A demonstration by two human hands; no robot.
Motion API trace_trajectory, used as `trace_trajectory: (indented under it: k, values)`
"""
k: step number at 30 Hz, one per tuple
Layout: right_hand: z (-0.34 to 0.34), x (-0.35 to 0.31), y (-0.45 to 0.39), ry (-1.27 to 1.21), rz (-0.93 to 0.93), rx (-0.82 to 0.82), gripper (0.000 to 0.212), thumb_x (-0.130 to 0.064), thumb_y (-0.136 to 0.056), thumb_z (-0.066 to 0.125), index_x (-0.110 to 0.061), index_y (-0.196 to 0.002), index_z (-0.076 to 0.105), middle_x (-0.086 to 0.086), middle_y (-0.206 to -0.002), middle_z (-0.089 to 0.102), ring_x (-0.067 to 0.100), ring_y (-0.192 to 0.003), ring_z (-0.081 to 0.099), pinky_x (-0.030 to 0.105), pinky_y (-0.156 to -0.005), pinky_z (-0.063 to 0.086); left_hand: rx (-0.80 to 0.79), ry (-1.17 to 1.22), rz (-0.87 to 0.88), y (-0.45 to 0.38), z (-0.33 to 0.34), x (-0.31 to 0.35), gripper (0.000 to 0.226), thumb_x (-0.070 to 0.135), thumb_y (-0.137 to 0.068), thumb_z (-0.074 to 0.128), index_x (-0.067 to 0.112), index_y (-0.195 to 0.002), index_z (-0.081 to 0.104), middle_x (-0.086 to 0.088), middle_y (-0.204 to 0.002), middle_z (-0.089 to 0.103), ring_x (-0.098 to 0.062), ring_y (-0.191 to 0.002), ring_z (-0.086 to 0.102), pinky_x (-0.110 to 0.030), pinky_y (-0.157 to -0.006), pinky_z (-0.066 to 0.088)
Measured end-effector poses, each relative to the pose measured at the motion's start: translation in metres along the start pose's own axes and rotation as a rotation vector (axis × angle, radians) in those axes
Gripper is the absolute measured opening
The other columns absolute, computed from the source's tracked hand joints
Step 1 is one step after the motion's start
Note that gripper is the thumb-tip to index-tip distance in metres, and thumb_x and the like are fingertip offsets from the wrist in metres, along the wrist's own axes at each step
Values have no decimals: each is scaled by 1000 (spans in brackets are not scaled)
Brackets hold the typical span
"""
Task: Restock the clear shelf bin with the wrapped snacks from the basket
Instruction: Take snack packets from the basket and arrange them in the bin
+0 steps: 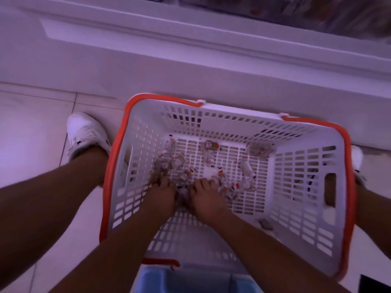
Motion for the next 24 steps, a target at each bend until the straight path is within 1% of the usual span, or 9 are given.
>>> trace_trajectory:
  k: [3, 6, 10, 13, 15, 17, 18, 21, 24]
  values:
    - [4, 0, -1, -62, -25, -5, 32, -26, -92, 50, -8, -117, 59, 16, -120, 55, 37, -113, 50, 47, -96, 39, -42, -22, 51, -3, 4, 10, 45, 33, -93, 51, 18, -135, 43, -9, -141, 42, -30, -113, 56, -38, -94, 45]
    - [16, 13, -1, -221, 62, -69, 44, -36, -84, 66, -8, -117, 57, 16, -123, 50, 35, -116, 46, 42, -99, 36, -43, 17, 60, -6, 8, 23, 50, 29, -93, 51, 18, -140, 38, -9, -141, 42, -29, -120, 53, -39, -98, 45]
    - [20, 27, 11, -587, 231, -70, 43, -48, -75, 76, -17, -103, 68, 12, -105, 61, 30, -98, 57, 37, -84, 46, -44, 84, 66, -14, 14, 32, 63, 35, -91, 59, 19, -145, 31, -6, -143, 43, -28, -127, 48, -44, -100, 46]
    - [23, 31, 20, -769, 321, -37, 30, -39, -75, 79, -14, -90, 73, 12, -91, 68, 31, -85, 65, 39, -74, 50, 23, -17, 113, -15, 16, 32, 69, 47, -85, 60, 18, -142, 34, -4, -140, 48, -29, -125, 45, -42, -103, 36]
    - [26, 30, 22, -747, 331, -26, 30, -37, -75, 77, -15, -94, 72, 10, -95, 68, 28, -92, 62, 38, -81, 48, 37, -26, 128, -17, 20, 34, 73, 45, -81, 61, 15, -142, 35, -5, -137, 51, -31, -124, 46, -43, -101, 33]
    - [27, 24, 19, -660, 308, -37, 35, -41, -76, 72, -20, -104, 70, 6, -104, 65, 24, -103, 56, 35, -91, 43, 25, 40, 165, -17, 23, 37, 72, 40, -78, 62, 15, -141, 37, -6, -133, 56, -30, -122, 50, -41, -100, 36]
    - [27, 23, 18, -675, 321, -41, 35, -40, -77, 72, -19, -104, 70, 6, -104, 67, 24, -103, 57, 33, -89, 43, 14, 85, 176, -18, 25, 37, 71, 38, -77, 62, 16, -140, 39, -5, -131, 58, -30, -120, 52, -41, -99, 40]
    - [27, 24, 15, -864, 414, -68, 24, -31, -77, 75, -13, -90, 66, 8, -89, 70, 26, -84, 65, 31, -67, 44, -15, 298, 142, -22, 24, 29, 68, 43, -73, 65, 23, -137, 49, -4, -124, 64, -29, -114, 61, -38, -96, 47]
    - [21, 30, 11, -1000, 445, -80, 25, -19, -79, 72, -23, -73, 48, 6, -74, 55, 21, -69, 52, 32, -60, 36, -93, 499, 80, -30, 13, 20, 52, 52, -66, 64, 25, -111, 62, 0, -103, 71, -24, -98, 67, -32, -85, 51]
Point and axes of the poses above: each hand's wrist, its own y-axis away from the middle knuckle, its own z-axis out of the palm, x = y × z, the point moved 5 cm from there along -y, towards the middle knuckle
